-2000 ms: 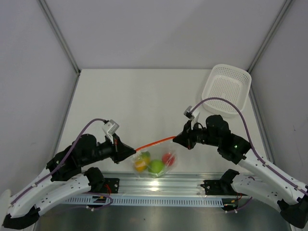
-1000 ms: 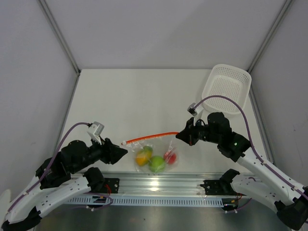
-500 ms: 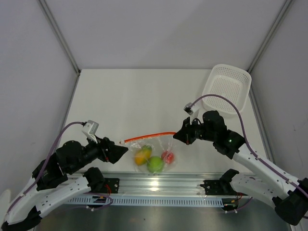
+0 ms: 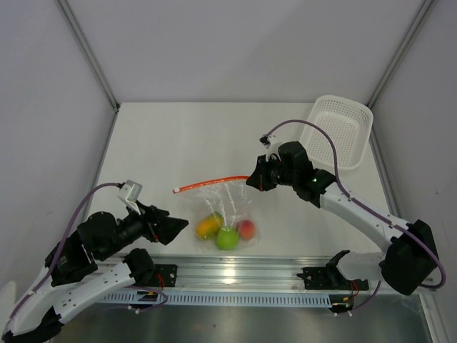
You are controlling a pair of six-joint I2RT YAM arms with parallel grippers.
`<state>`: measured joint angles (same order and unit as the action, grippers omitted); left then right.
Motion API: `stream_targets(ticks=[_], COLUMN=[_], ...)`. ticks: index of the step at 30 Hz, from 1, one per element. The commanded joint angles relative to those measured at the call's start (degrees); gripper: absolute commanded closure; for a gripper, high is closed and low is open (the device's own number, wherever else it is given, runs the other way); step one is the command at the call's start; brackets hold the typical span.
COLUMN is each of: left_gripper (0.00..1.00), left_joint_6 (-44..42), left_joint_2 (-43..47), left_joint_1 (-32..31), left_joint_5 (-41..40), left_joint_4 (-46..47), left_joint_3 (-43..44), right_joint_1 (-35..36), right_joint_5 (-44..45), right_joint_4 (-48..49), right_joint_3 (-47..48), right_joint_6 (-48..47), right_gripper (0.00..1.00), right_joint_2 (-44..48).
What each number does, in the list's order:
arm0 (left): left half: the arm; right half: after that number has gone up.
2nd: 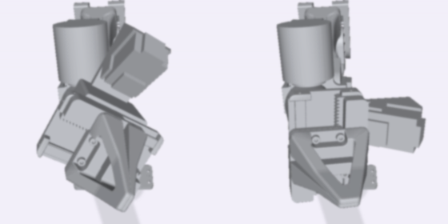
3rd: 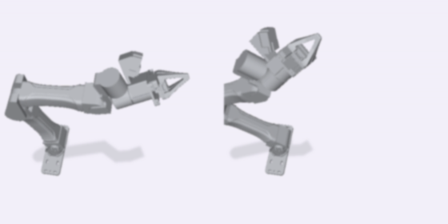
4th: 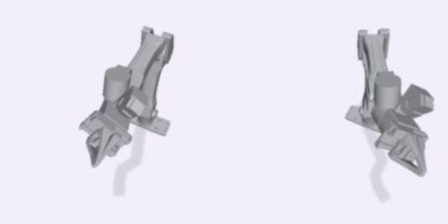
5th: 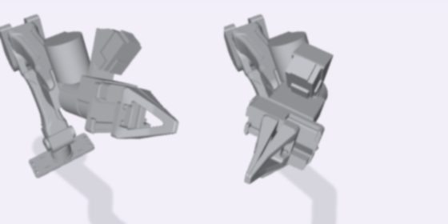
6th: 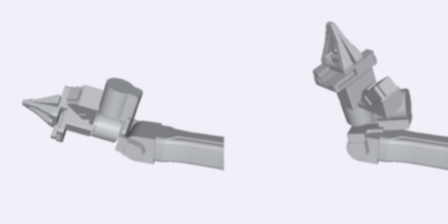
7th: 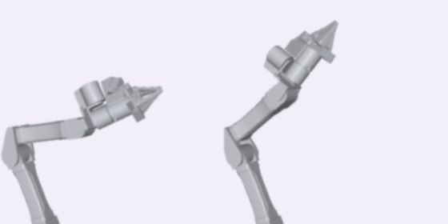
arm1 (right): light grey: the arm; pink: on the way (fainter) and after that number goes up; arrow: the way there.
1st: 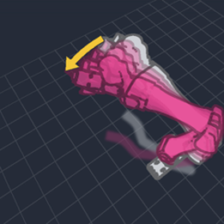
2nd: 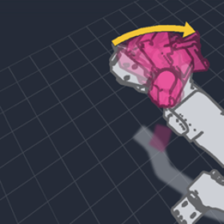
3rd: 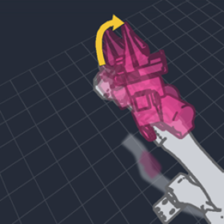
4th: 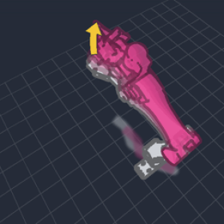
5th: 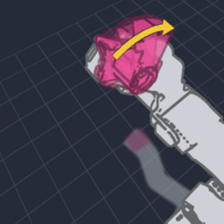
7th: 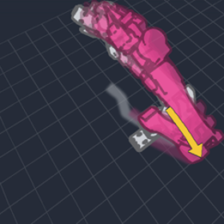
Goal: Place the food in the zip-top bag and seal the zipper
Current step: Place the zipper food storage bag at the center of the board.
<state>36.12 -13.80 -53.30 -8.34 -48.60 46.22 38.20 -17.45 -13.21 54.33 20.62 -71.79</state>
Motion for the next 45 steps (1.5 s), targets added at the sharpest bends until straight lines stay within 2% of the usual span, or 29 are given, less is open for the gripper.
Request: stream_targets(ticks=[1,9,15,27,36,45], left_gripper=[0.01,0.01,0.0,0.0,0.0,0.0], left_joint_6=[1.85,4.13,5.89,8.27,8.88,8.79], left_joint_2=[1.49,5.45,4.75,7.65,8.62,7.56], left_joint_1=[-0.14,-0.14,-0.14,-0.14,-0.14,-0.14], left_joint_5=[1.92,2.97,6.4,10.44,9.57,10.45], left_joint_4=[0.61,0.61,0.34,0.08,-2.46,-1.76], left_joint_3=[-0.07,-1.83,-3.41,-4.46,-3.59,-4.38], right_joint_1=[-1.1,-4.78,-8.4,-10.33,-12.87,-15.78], right_joint_5=[0.93,0.23,-1.01,6.2,11.83,14.29], right_joint_4=[3.46,1.87,6.35,-0.85,-6.64,-10.43], right_joint_3=[5.69,13.78,15.1,29.08,39.08,44.72], right_joint_6=[1.79,5.03,8.73,8.2,7.86,6.63], right_gripper=[1.0,1.0,1.0,1.0,1.0,1.0], right_joint_2=[-4.31,-16.34,-22.51,-39.03,-49.4,-54.68])
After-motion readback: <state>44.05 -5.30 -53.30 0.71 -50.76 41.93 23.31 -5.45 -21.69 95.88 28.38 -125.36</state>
